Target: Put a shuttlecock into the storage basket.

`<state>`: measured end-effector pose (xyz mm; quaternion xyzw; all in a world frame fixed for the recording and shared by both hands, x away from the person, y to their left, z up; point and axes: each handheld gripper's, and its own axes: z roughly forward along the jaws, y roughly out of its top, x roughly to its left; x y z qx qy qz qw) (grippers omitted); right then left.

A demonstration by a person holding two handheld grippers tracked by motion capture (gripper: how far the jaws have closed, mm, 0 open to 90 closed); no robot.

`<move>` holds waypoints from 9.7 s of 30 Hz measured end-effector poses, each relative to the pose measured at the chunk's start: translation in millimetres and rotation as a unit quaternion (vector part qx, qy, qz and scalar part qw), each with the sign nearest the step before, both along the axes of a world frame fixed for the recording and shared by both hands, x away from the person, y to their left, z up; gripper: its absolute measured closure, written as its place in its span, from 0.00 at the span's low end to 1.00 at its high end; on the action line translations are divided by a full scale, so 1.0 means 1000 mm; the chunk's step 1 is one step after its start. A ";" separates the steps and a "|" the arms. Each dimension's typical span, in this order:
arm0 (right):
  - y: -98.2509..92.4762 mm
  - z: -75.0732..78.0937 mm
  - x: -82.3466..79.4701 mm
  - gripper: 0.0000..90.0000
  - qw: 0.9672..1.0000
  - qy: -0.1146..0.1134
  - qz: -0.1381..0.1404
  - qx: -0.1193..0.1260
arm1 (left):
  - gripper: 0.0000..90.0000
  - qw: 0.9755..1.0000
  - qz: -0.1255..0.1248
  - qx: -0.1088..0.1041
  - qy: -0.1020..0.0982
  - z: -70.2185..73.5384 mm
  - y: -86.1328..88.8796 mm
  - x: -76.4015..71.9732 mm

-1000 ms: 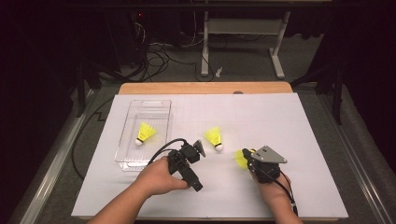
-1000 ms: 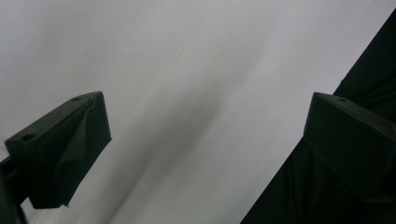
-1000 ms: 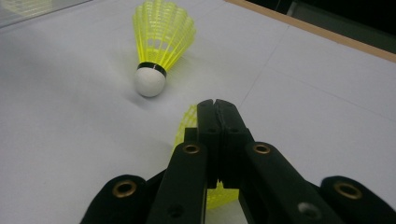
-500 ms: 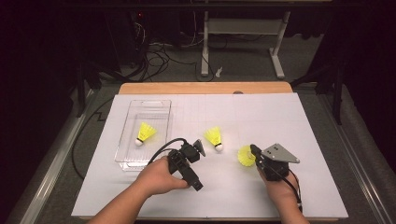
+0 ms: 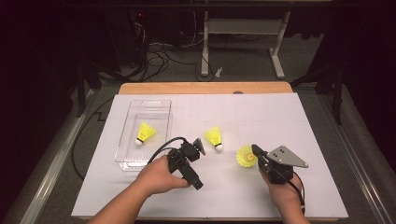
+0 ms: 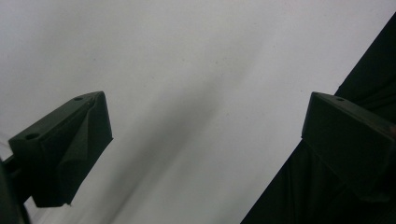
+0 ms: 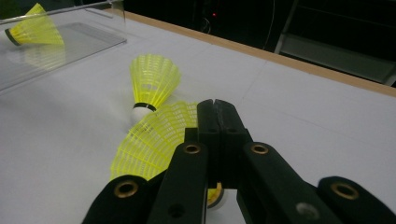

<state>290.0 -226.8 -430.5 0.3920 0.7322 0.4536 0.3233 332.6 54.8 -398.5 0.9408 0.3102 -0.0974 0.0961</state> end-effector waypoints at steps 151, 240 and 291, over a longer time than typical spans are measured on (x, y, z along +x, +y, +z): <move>0.077 0.001 -0.038 0.70 0.984 -0.014 0.175 0.036 | 0.99 1.000 0.001 -0.018 -0.023 0.025 -0.020 0.012; -0.058 -0.021 -0.029 0.00 0.998 0.024 0.020 0.062 | 0.98 0.997 0.040 -0.059 -0.033 0.066 0.045 0.021; -0.054 -0.024 -0.028 0.01 0.996 0.038 0.031 0.068 | 0.99 0.979 0.193 -0.046 -0.045 0.073 0.193 0.038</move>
